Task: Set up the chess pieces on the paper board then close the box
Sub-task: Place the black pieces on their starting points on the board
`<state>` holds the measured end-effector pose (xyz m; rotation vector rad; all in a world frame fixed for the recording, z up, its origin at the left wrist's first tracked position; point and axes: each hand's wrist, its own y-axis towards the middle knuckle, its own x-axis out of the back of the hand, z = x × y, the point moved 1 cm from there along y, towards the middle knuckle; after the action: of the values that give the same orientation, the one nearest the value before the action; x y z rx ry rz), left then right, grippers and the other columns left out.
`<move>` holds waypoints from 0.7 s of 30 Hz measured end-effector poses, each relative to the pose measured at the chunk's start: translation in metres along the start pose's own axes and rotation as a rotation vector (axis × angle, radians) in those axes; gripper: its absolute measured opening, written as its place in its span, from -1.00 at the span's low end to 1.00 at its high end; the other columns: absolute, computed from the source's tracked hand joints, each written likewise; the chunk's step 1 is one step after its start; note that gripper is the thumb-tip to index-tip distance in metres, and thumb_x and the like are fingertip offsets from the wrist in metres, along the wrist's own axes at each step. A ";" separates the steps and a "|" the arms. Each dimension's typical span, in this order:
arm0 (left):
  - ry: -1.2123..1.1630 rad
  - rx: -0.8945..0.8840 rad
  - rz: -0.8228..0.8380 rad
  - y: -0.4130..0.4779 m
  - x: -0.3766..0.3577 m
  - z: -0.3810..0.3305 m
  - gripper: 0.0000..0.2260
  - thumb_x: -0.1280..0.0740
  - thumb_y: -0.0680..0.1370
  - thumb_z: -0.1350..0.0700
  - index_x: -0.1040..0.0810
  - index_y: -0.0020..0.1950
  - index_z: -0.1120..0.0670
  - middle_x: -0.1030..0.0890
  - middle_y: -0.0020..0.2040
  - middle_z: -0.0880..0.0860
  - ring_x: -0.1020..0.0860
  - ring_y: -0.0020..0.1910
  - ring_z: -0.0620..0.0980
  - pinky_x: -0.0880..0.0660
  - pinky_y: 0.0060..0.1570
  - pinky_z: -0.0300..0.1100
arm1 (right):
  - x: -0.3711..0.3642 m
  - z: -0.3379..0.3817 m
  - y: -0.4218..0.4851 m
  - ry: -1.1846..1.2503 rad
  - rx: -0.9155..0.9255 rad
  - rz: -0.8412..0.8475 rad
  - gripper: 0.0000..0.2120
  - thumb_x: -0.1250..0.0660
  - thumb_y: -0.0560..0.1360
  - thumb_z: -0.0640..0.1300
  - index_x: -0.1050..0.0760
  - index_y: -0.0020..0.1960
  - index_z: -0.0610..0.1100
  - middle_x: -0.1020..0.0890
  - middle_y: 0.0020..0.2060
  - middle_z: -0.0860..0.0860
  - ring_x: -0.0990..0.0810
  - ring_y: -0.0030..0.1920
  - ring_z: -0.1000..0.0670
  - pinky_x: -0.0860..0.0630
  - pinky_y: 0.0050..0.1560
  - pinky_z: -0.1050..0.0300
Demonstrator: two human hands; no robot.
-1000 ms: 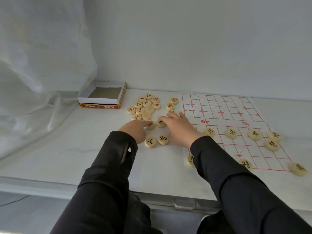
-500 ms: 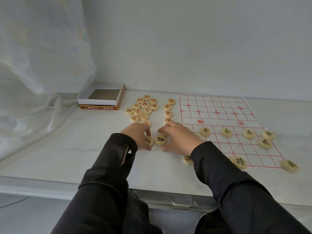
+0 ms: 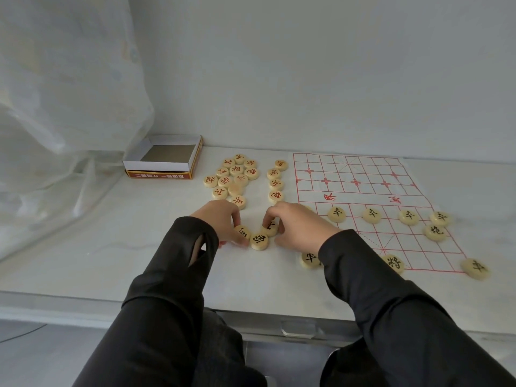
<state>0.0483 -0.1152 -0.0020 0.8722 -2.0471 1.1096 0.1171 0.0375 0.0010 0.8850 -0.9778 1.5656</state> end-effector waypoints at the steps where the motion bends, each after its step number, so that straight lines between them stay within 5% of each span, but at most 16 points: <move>1: -0.014 -0.003 -0.011 0.000 0.000 0.000 -0.74 -0.50 0.38 0.03 -0.45 -0.11 0.05 -0.54 -0.22 0.04 -0.50 -0.36 -0.06 -0.48 -0.34 -0.31 | 0.000 0.001 -0.001 0.006 -0.010 -0.001 -0.69 -0.26 0.46 -0.30 -0.50 0.15 -0.06 -0.46 -0.14 0.08 -0.42 -0.12 0.07 -0.30 -0.23 0.29; 9: -0.066 -0.025 -0.104 -0.001 0.000 -0.004 -0.83 -0.43 0.44 0.07 -0.48 -0.19 0.09 -0.59 -0.33 0.03 -0.53 -0.37 -0.08 -0.45 -0.27 -0.29 | -0.004 0.004 0.001 0.020 -0.035 -0.003 -0.63 -0.32 0.49 -0.19 -0.43 0.28 -0.02 -0.56 0.15 0.00 -0.52 0.08 0.01 -0.33 -0.09 0.25; 16: -0.292 -0.015 -0.180 0.000 0.000 -0.011 -0.81 -0.40 0.46 0.24 -0.58 0.06 0.07 -0.59 -0.15 0.04 -0.60 -0.34 -0.12 -0.50 -0.25 -0.35 | -0.005 0.003 0.003 -0.023 -0.056 -0.046 -0.69 -0.35 0.49 -0.16 -0.51 0.23 -0.05 -0.59 0.11 -0.02 -0.54 0.07 -0.01 -0.35 -0.06 0.26; 21: -0.650 0.015 -0.208 -0.003 0.006 -0.010 -0.82 -0.37 0.45 0.35 -0.61 -0.03 0.13 -0.62 -0.01 0.15 -0.64 -0.07 0.06 -0.59 -0.03 -0.17 | 0.002 -0.003 0.002 0.113 -0.092 -0.107 -0.70 -0.36 0.48 -0.17 -0.53 0.22 -0.04 -0.49 -0.10 0.09 -0.44 -0.12 0.10 -0.31 -0.07 0.28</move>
<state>0.0498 -0.1090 0.0090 1.5695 -2.3714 0.7868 0.1151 0.0402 0.0012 0.7637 -0.9002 1.4524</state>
